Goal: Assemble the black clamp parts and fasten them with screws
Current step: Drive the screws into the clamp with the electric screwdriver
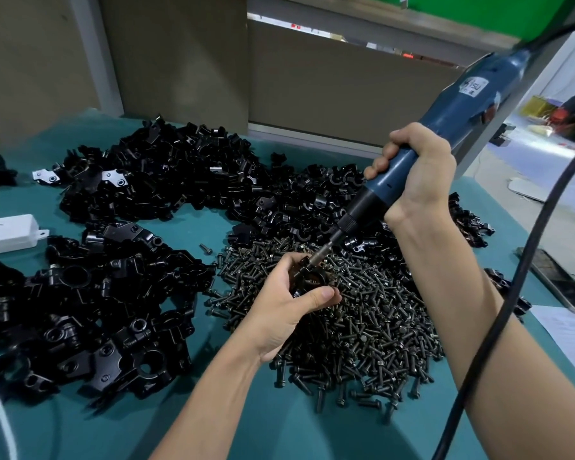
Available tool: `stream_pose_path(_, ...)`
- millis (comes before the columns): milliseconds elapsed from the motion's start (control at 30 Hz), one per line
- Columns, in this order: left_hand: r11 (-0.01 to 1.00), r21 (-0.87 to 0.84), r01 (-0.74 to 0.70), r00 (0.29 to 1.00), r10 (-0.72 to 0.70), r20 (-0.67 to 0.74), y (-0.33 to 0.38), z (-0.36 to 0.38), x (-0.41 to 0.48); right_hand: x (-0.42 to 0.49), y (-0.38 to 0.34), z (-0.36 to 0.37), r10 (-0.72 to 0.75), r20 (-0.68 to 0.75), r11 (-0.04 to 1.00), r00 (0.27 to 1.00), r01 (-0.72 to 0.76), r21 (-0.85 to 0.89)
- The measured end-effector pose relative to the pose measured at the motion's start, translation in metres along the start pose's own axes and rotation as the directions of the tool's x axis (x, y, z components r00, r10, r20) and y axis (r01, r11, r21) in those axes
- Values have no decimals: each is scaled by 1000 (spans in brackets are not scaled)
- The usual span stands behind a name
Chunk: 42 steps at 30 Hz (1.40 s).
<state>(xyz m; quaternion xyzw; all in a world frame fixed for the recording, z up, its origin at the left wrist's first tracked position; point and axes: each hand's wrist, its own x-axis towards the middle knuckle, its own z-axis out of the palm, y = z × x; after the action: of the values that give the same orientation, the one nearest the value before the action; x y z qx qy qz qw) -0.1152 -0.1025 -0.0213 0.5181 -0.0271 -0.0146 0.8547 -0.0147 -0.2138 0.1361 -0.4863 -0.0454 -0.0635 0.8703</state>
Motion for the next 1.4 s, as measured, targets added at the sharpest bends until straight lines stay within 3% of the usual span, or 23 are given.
stream_pose_path(1400, 997, 76, -10, 998, 15, -64, 2, 1, -2, -6, 5, 4, -1, 28, 999, 1000, 0, 34)
